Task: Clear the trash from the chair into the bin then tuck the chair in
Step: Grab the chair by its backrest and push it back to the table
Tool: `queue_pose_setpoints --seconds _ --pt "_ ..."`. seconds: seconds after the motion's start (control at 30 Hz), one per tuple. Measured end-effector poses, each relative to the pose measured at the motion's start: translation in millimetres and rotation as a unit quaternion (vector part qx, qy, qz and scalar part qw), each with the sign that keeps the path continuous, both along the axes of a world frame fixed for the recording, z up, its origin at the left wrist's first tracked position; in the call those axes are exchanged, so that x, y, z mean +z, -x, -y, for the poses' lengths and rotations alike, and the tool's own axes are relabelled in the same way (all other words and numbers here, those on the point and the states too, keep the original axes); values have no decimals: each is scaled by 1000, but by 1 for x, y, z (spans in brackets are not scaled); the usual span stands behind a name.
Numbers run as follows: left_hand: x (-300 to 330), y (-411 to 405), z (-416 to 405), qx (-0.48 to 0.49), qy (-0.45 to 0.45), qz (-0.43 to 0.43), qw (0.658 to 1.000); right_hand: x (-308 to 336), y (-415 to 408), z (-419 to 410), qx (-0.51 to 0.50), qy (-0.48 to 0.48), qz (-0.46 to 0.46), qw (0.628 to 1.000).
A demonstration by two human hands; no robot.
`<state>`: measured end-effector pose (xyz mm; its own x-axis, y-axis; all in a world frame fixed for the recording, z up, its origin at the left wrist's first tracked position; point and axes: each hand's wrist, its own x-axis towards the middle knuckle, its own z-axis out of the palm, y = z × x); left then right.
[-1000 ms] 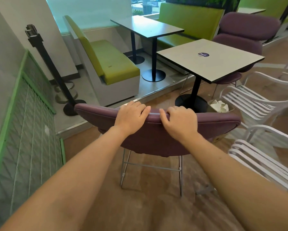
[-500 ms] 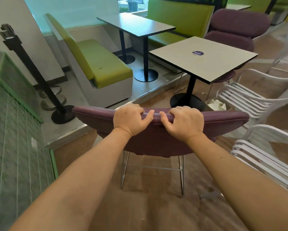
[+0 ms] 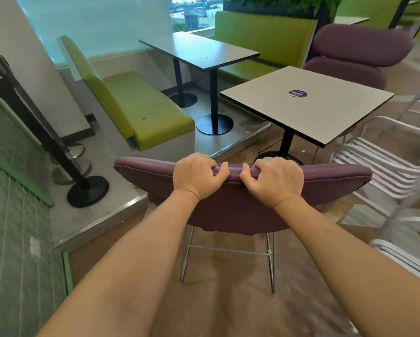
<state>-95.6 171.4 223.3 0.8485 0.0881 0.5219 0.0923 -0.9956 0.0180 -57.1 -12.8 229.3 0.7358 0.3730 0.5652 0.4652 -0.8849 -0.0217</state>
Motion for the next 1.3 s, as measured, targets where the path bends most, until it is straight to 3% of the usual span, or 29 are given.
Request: queue_pose_setpoints --seconds 0.47,1.07,1.3 --pt "-5 -149 -103 -12 0 -9 1000 -1 -134 -98 -26 4 -20 999" --pt "5 -273 -213 -135 12 -28 990 -3 -228 -207 -118 1 -33 992" --pt "5 -282 -212 -113 14 -40 993 3 -230 -187 -42 0 -59 997"
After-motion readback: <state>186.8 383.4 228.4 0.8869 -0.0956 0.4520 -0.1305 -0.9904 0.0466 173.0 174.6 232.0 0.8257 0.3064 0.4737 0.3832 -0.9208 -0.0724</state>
